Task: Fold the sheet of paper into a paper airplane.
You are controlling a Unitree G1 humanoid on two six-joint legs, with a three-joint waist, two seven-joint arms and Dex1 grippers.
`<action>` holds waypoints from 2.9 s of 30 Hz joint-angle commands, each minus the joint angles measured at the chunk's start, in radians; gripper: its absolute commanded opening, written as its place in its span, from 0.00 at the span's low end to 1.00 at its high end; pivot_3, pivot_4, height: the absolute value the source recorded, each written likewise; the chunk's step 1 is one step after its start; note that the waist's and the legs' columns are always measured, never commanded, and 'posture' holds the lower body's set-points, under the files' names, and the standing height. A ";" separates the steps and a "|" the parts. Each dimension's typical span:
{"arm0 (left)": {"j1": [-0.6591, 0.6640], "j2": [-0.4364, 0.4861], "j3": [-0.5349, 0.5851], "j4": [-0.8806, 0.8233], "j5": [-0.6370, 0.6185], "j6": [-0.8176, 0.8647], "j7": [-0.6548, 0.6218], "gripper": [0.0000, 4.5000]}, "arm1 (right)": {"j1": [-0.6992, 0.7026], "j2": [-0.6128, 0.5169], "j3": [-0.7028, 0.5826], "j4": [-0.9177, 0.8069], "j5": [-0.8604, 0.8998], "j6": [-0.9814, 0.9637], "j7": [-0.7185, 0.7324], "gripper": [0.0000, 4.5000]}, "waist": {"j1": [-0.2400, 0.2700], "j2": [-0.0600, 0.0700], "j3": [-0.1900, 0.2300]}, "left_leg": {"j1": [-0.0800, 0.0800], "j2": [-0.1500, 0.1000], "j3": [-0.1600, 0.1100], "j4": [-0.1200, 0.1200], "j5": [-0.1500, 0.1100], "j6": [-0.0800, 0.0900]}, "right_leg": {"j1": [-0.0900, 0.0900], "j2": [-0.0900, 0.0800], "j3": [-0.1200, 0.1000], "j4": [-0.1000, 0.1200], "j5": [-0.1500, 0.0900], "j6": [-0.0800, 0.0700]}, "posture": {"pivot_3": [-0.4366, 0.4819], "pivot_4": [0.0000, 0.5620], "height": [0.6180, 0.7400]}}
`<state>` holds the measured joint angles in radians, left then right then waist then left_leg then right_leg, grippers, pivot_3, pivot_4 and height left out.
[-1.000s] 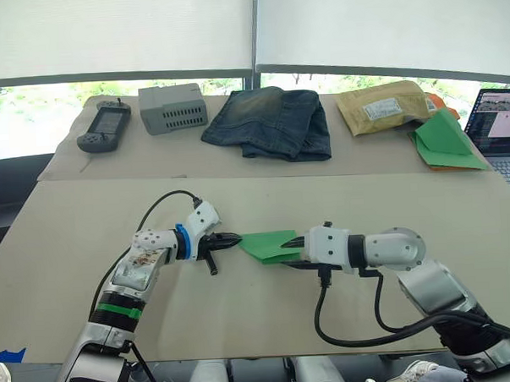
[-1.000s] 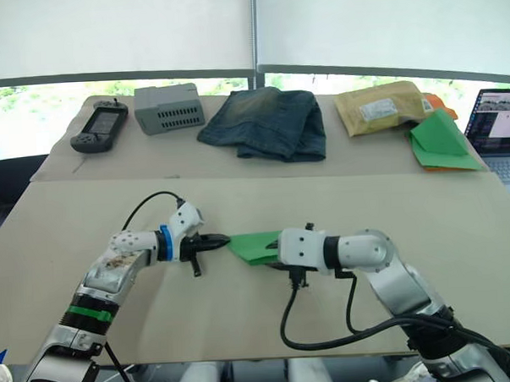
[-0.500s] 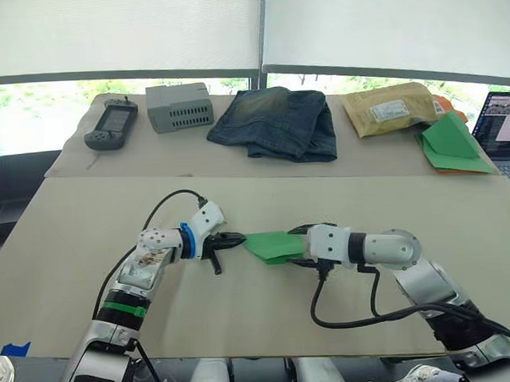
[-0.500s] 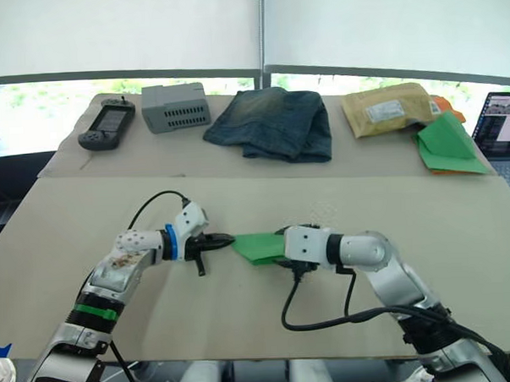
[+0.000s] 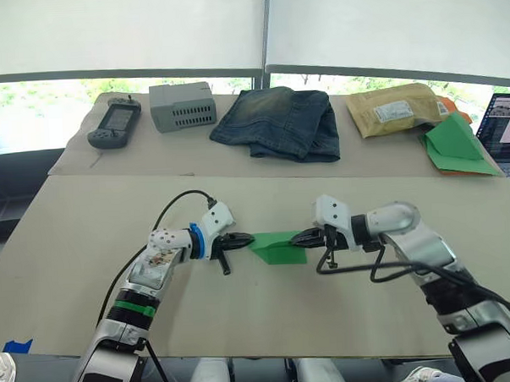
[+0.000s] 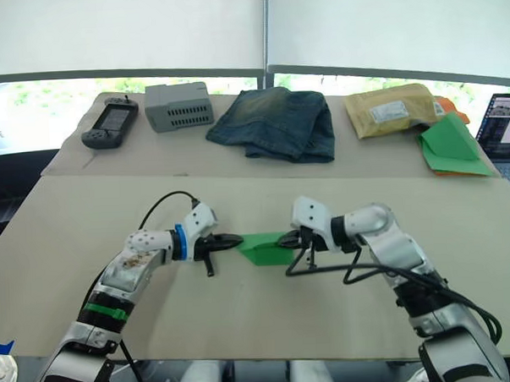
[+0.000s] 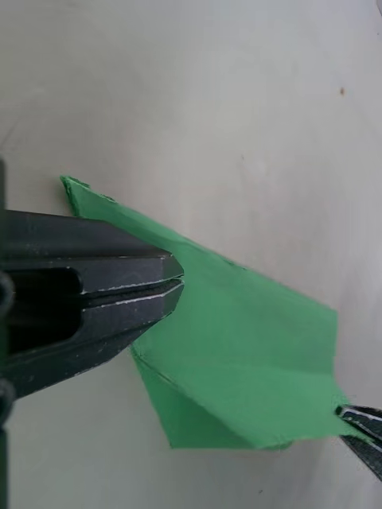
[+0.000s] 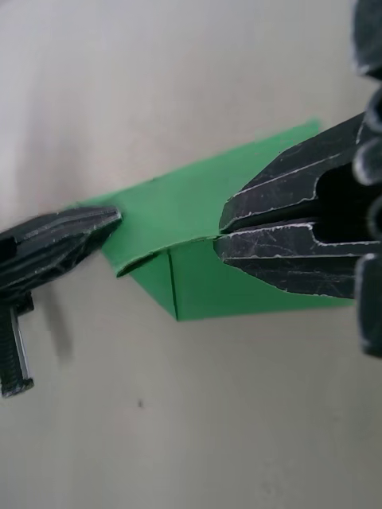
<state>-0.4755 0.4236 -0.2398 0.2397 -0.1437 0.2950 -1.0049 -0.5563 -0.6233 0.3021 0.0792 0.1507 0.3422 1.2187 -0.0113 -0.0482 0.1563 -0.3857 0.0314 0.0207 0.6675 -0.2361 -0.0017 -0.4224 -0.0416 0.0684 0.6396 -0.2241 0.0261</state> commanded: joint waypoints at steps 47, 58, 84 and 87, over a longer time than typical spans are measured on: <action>0.097 -0.078 0.200 -0.239 -0.226 0.093 0.119 0.00 | -0.528 0.298 0.051 1.160 -0.246 -0.192 0.271 0.03 | -0.035 0.005 -0.002 | 0.001 0.001 -0.001 0.000 0.000 0.000 | 0.000 0.000 0.000 0.002 0.004 -0.007 | 0.48 0.27 1.00; 0.132 -0.042 0.057 -0.193 -0.118 0.061 0.106 0.00 | -0.520 0.293 0.030 1.151 -0.254 -0.199 0.266 0.03 | -0.035 0.006 -0.003 | 0.002 0.000 -0.001 0.000 0.000 0.000 | 0.001 0.000 0.000 0.002 0.004 -0.006 | 0.48 0.27 1.00; 0.085 -0.079 0.014 -0.061 -0.046 0.052 0.117 0.00 | -0.359 0.145 -0.143 0.482 -0.130 -0.207 0.093 0.72 | -0.036 0.008 -0.001 | 0.000 0.000 -0.001 -0.003 0.000 0.000 | -0.001 0.000 0.000 0.001 0.003 -0.005 | 0.48 0.27 1.00; 0.077 -0.080 0.008 -0.058 -0.043 0.056 0.111 0.00 | -0.148 0.156 -0.175 0.103 -0.098 -0.061 -0.033 0.58 | -0.029 0.009 -0.001 | 0.000 0.000 -0.003 -0.005 0.000 0.000 | -0.002 0.001 0.000 0.001 0.003 -0.005 | 0.48 0.27 1.00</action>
<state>-0.4016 0.3366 -0.2238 0.1660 -0.2012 0.3338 -0.8988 -0.7359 -0.4690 0.1576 0.3439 0.0197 0.2086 1.2439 -0.0407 -0.0396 0.1552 -0.3878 0.0318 0.0166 0.6623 -0.2362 -0.0019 -0.4249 -0.0411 0.0675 0.6404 -0.2212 0.0208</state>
